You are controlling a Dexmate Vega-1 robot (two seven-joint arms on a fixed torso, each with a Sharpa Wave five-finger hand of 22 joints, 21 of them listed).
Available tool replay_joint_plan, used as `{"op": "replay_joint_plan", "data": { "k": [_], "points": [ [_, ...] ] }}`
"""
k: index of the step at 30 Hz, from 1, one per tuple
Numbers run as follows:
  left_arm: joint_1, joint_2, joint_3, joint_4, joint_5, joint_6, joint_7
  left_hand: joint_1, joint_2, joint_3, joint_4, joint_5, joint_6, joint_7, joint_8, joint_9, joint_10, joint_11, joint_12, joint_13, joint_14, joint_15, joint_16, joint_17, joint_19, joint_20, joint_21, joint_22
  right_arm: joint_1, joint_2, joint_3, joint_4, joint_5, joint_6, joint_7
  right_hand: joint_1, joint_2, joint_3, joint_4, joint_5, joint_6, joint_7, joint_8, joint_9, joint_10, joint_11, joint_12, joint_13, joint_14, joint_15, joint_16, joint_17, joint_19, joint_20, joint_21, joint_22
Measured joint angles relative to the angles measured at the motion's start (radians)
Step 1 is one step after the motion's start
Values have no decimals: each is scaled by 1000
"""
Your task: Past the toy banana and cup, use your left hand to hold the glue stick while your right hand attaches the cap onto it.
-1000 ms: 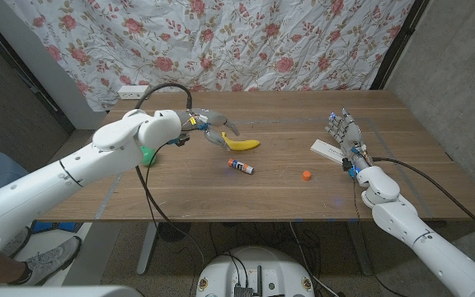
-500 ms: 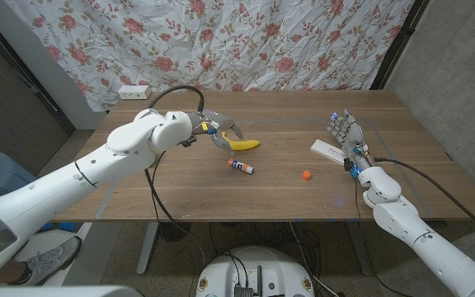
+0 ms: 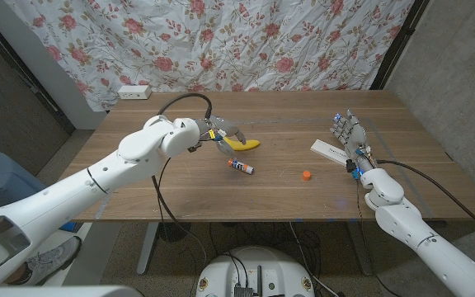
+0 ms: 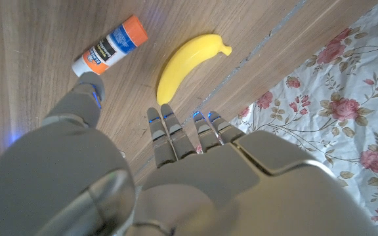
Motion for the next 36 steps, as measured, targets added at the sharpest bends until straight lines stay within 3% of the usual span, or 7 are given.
{"op": "replay_joint_plan", "data": {
  "k": [22, 36],
  "points": [
    [68, -46, 19, 20, 124, 41, 32, 34, 15, -16, 2, 0, 15, 4, 0, 0, 34, 2, 0, 0, 18, 0, 0, 0, 0, 0, 0, 0, 2, -2, 2, -5, 5, -22, -4, 0, 0, 1, -1, 0, -5, 6, 0, 0, -7, 7, 0, 0, -4, -4, 0, 0, -4, -4, 0, 0],
    [87, -69, 34, 51, 157, 48, 59, 57, 30, -26, 4, 0, 32, -14, 0, 0, 62, 2, 0, 0, 45, -5, 7, -2, 7, 0, 0, 0, 15, 3, -4, 9, 7, -27, 3, 11, 11, 5, -5, -7, -2, 9, 0, 0, -7, 7, 0, 0, -6, -12, 4, -5, -3, -4, 0, 0]
  ]
}}
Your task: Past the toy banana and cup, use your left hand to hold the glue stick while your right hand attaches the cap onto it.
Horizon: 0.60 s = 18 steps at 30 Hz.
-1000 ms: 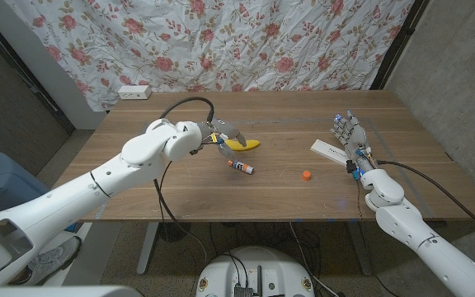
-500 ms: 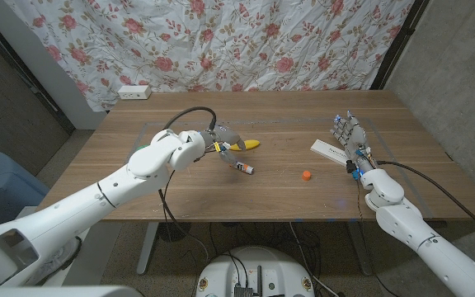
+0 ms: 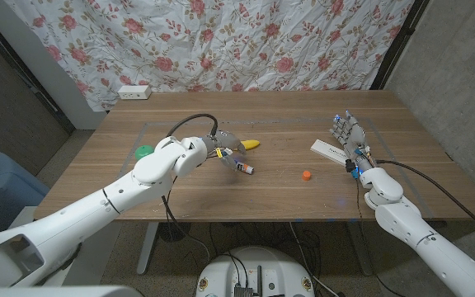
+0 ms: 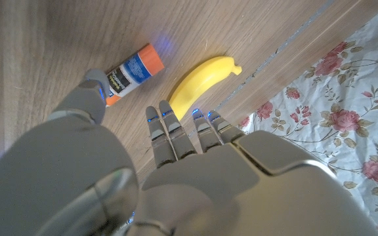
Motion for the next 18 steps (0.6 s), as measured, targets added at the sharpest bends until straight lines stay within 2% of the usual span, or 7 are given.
{"op": "replay_joint_plan", "data": {
  "k": [12, 18],
  "points": [
    [10, -20, 18, 18, 31, 15, 17, 27, 7, -11, -3, 0, 6, -6, 0, 0, 18, -4, 0, 0, 14, 0, 0, 0, 23, 2, 8, 0, 1, 0, 0, 0, 4, -6, -2, -8, -8, 0, 0, 0, -4, -4, 0, 0, -4, 4, 0, 0, 1, -12, 0, 0, 3, -3, 0, 0],
    [13, -32, 30, 30, 46, 22, 28, 46, 12, -12, -4, 4, 8, -8, 0, 0, 24, -5, 0, 2, 25, 0, 0, 0, 29, -4, 8, 0, 1, -4, 1, -5, 7, -13, -1, -11, -5, 1, 7, 0, -4, -4, 0, 0, -4, 4, 0, -5, -3, -15, 0, 0, 4, -4, 0, 0]
  ]
}}
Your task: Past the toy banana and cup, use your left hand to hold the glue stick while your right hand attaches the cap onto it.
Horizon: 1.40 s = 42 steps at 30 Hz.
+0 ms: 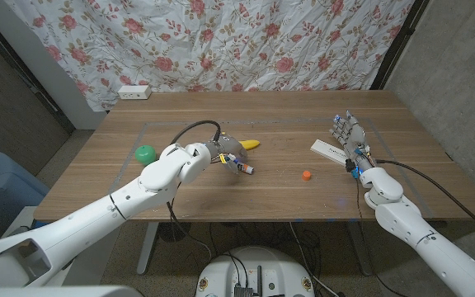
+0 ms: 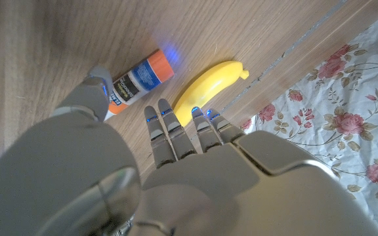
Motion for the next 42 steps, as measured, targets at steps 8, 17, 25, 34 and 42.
{"op": "replay_joint_plan", "data": {
  "k": [8, 17, 25, 34, 42],
  "points": [
    [0, -12, 11, 16, 4, 0, 13, 30, 19, 0, 0, 4, 9, -8, 0, 5, 21, 3, -4, 1, 11, 0, 0, 0, 18, 4, 0, 0, 2, -5, 0, -2, 2, -5, 7, -12, -7, -4, 4, 0, 0, 0, 0, 0, 0, 0, 0, 0, 0, 0, 0, 0, 0, 0, 0, 0],
    [0, -20, 16, 28, -12, -6, 25, 65, 47, 0, 0, 12, 30, -4, 0, 5, 37, 1, -4, 1, 18, 1, 0, 0, 18, 4, 0, 0, 3, -2, 0, 1, 4, -2, 11, -25, -12, -5, 11, 0, 4, -4, 0, 0, 0, 0, 0, 0, 0, 0, 0, 0, 0, 0, 0, 0],
    [-7, -23, 18, 38, -33, -12, 37, 103, 58, -7, 4, 12, 104, -6, 14, 5, 106, 2, 0, 0, 51, 1, 0, 0, 41, 2, 0, 0, 3, 1, 0, 5, 5, 4, 12, -25, -12, -4, 21, 0, 8, -7, 0, 0, 0, 0, 0, 0, 0, 0, 8, 0, 0, 0, 0, 0],
    [-14, -30, 19, 52, -50, -15, 59, 132, 61, -40, 7, 12, 193, -3, 20, 5, 197, 0, 0, 0, 104, 0, 0, 0, 71, 0, 0, 0, 4, 2, -1, 6, 4, 5, 11, -52, -19, -5, 26, 0, 9, -9, 0, 0, 0, 0, 0, 0, 0, 0, 8, 0, 0, 0, 0, 0],
    [-22, -38, 25, 64, -61, -9, 69, 144, 64, -58, 6, 12, 256, -4, 20, 5, 243, -1, 0, 0, 134, -2, 0, 0, 92, 1, 0, 0, 4, 2, -1, 6, 2, 5, 5, -52, -19, -8, 30, 0, 9, -9, 0, 0, 0, 0, 0, 0, 0, 0, 8, 0, 0, 0, 0, 0]
  ]
}}
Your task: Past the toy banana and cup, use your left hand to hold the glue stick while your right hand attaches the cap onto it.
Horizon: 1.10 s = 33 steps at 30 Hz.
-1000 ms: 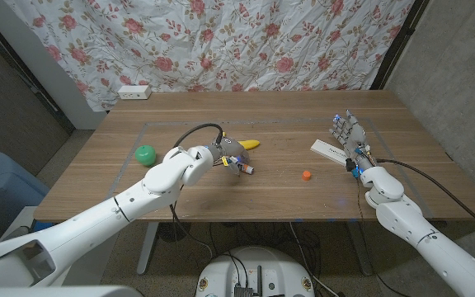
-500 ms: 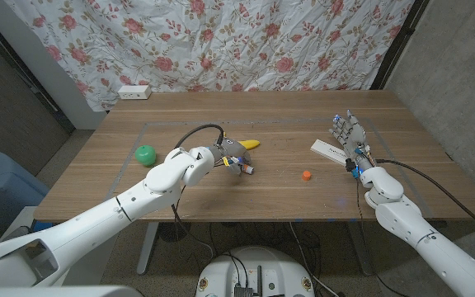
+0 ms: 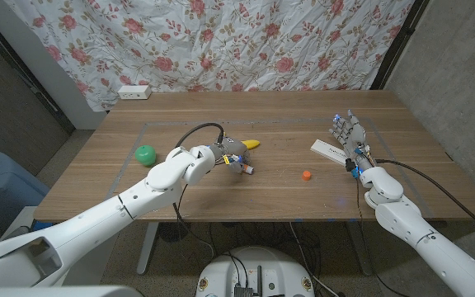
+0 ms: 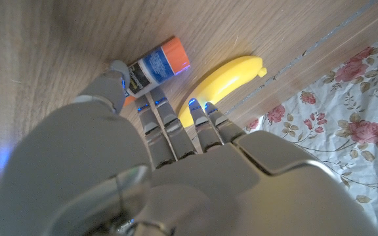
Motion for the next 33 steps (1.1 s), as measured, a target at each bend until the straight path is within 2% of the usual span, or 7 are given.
{"op": "replay_joint_plan", "data": {
  "k": [14, 27, 33],
  "points": [
    [-3, -16, 18, 16, 5, 40, 23, 31, -12, -31, -1, 0, 92, -2, 0, 0, 56, 1, 0, 0, 43, 0, 0, 0, 37, -1, 0, 0, 1, 6, 0, 3, 0, 0, -6, 0, 0, 4, 4, 0, 5, -5, 0, 0, 0, 0, 0, 0, -4, 4, 0, -2, 0, 0, 0, 0],
    [-2, -27, 34, 33, 10, 60, 41, 64, -6, -65, 7, 0, 239, 3, 3, 5, 177, -1, 0, 5, 81, -1, 0, 0, 55, 2, 0, 0, 1, 10, -1, 4, -2, -2, -16, 0, 0, 8, 8, 0, 5, -5, 0, 0, -5, -5, 0, 0, -4, 4, 0, -5, 0, 0, 0, 0],
    [-3, -30, 39, 40, 11, 65, 53, 79, -10, -75, 8, -1, 282, 3, 6, 0, 221, 0, 5, 4, 86, -4, 0, 0, 55, 2, 0, 0, 1, 12, -1, 4, -3, -2, -20, 0, 0, 8, 8, 5, 11, -11, 0, 0, -5, -5, 0, 0, -4, 4, 0, -5, 0, 0, 0, 0]
  ]
}}
